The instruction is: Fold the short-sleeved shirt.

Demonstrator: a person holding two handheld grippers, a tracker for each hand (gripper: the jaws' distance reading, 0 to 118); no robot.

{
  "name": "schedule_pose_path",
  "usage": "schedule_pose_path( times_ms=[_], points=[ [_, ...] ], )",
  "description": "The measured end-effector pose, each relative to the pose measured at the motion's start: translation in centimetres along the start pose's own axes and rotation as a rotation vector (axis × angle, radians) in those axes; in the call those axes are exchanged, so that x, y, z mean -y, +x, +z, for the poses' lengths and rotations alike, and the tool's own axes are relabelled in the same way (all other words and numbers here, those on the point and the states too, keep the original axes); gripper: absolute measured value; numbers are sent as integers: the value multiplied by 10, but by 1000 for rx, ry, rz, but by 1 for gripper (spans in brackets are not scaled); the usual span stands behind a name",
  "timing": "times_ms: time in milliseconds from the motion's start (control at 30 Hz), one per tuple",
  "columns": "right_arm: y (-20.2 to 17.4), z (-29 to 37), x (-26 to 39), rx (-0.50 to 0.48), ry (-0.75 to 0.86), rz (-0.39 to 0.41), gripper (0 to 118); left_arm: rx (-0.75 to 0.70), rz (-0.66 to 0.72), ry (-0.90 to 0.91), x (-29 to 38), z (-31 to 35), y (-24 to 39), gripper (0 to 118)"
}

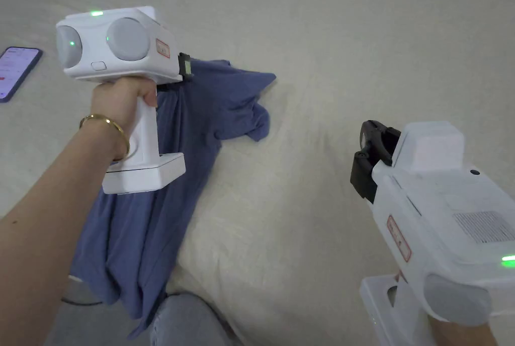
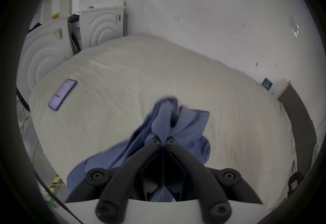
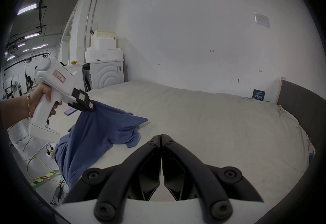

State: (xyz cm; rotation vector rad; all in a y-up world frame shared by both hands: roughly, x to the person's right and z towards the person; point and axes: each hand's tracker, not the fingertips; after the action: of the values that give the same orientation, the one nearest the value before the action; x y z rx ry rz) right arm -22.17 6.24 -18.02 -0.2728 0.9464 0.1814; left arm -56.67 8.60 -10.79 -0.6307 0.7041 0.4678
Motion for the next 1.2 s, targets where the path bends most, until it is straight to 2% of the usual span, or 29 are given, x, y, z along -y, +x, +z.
schedule_pose_path(
  times_ms=[167, 333, 567, 700, 933, 1200],
  points=[
    [3, 26, -5, 13, 29, -9, 0, 32, 35, 108, -12, 57, 1, 0],
    [6, 55, -10, 36, 64, 5, 0, 127, 44, 278, -46, 131, 16, 0],
    [21, 91, -13, 85, 118, -11, 0, 251, -40, 451, -95, 217, 70, 0],
    [37, 114, -12, 135, 142, -19, 0, 313, -81, 505, -101, 260, 127, 0],
    [80, 155, -8, 280, 169, -47, 0, 421, -108, 500, -134, 250, 202, 0],
    [134, 201, 5, 461, 166, -84, 0, 517, -173, 384, -104, 206, 294, 0]
  ],
)
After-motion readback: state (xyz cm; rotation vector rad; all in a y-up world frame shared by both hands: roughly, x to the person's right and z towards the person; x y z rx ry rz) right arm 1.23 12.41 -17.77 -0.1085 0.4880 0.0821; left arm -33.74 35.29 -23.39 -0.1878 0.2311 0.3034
